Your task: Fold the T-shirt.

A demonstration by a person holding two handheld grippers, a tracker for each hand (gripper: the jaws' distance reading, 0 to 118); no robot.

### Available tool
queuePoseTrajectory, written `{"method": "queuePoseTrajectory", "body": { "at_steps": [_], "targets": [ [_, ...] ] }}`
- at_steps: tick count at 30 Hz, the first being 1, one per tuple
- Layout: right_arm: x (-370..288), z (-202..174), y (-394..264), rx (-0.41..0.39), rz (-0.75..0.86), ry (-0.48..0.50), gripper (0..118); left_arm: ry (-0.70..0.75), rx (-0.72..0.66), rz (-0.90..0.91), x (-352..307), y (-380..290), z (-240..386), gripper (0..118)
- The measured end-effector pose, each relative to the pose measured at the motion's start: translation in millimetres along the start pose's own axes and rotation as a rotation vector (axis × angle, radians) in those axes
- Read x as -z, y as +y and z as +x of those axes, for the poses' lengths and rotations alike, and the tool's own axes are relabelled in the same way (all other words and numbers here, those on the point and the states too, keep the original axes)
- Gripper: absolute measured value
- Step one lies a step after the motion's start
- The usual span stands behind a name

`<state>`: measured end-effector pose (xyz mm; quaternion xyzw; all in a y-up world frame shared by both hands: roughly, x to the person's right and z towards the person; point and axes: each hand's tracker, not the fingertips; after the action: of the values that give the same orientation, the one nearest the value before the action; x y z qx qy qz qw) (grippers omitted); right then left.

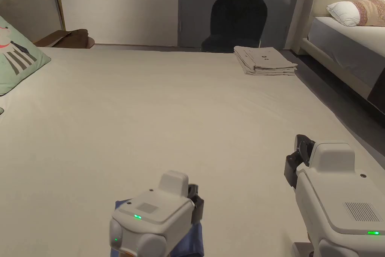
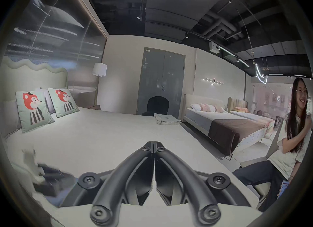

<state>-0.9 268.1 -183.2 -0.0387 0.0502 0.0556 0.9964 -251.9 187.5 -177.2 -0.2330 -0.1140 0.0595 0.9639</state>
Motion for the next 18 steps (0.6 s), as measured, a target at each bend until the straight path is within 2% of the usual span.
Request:
{"method": "queuePoseTrajectory", "body": {
  "at_steps": [10, 14, 18],
  "targets": [
    [-6, -41, 19, -0.001, 0.07, 0.065, 0, 0.289, 0.11, 0.29, -86, 61, -65, 0],
    [-6, -54, 23, -0.006, 0.088, 0.084, 0, 0.414, 0.142, 0.34, -107, 65, -96, 0],
    [-7, -64, 24, -0.002, 0.096, 0.103, 0, 0.48, 0.124, 0.355, -121, 62, -120, 0]
  ]
}}
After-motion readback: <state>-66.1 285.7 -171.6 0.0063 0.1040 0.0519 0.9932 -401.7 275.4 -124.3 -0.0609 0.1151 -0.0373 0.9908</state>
